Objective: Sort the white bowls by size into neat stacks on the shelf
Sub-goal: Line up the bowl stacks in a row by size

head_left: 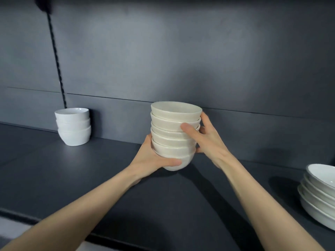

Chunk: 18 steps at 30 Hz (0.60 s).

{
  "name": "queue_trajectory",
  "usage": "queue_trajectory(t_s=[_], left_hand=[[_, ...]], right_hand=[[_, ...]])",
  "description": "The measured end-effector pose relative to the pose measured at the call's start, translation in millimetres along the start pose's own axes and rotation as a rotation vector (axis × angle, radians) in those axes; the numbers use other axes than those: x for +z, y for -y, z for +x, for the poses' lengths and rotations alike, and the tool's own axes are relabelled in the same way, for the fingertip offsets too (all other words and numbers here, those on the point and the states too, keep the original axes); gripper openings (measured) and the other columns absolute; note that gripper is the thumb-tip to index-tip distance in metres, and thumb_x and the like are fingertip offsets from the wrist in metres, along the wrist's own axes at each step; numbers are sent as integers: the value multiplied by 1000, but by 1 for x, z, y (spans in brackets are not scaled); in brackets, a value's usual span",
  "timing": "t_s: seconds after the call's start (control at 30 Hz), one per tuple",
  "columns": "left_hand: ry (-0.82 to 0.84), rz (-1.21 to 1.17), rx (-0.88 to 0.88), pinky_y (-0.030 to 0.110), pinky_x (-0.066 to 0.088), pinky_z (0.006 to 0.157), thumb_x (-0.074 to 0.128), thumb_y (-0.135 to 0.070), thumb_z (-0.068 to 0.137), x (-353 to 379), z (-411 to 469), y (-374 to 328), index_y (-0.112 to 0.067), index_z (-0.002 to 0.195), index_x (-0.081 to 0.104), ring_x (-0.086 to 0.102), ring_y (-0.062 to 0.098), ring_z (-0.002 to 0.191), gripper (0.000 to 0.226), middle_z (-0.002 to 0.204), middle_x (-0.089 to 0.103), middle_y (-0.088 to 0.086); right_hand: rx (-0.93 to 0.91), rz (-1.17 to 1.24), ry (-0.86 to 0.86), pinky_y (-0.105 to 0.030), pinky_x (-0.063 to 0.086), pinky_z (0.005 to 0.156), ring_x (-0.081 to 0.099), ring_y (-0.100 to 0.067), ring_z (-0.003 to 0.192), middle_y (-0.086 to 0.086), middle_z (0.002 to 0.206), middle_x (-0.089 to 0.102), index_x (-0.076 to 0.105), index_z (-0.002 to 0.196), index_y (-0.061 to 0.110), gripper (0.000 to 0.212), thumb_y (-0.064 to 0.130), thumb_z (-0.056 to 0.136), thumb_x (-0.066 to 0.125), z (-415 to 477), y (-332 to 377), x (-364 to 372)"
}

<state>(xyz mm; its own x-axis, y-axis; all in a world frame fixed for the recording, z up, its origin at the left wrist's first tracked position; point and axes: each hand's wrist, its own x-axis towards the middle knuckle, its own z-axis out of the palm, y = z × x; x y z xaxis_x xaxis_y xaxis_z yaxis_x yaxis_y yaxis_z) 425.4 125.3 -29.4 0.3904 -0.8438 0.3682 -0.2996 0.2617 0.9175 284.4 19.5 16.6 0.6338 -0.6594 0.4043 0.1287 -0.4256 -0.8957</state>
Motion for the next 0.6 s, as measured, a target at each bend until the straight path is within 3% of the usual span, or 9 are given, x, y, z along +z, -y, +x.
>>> queue_trajectory(t_s=[0.17, 0.3, 0.47, 0.6], left_hand=[[-111, 50, -4, 12, 52, 71, 87, 2, 60, -63, -46, -15, -31, 116, 50, 66, -3, 96, 75, 107, 70, -13], [-211, 111, 12, 6, 49, 66, 83, 8, 63, -125, -89, -27, -33, 106, 52, 65, -10, 87, 67, 90, 69, -31], [-324, 190, 12, 6, 48, 64, 84, 8, 62, -221, -151, -35, -34, 99, 51, 64, -14, 81, 65, 84, 67, -35], [-399, 260, -30, 12, 51, 70, 91, -6, 54, -309, -197, -35, -29, 111, 56, 67, -1, 91, 71, 99, 73, -16]], right_hand=[[-25, 41, 113, -47, 53, 94, 62, -1, 107, 23, 117, 63, 43, 131, 46, 76, 58, 62, 73, -3, 22, 70], [-60, 98, 202, -47, 54, 91, 63, -3, 106, 21, 117, 63, 44, 129, 45, 73, 58, 62, 72, -8, 43, 144], [-75, 158, 302, -47, 55, 89, 63, -8, 108, 14, 121, 62, 43, 133, 39, 75, 54, 66, 72, -18, 65, 255], [-70, 197, 361, -45, 54, 91, 63, -9, 108, 14, 117, 64, 44, 130, 43, 66, 52, 72, 74, -24, 78, 353]])
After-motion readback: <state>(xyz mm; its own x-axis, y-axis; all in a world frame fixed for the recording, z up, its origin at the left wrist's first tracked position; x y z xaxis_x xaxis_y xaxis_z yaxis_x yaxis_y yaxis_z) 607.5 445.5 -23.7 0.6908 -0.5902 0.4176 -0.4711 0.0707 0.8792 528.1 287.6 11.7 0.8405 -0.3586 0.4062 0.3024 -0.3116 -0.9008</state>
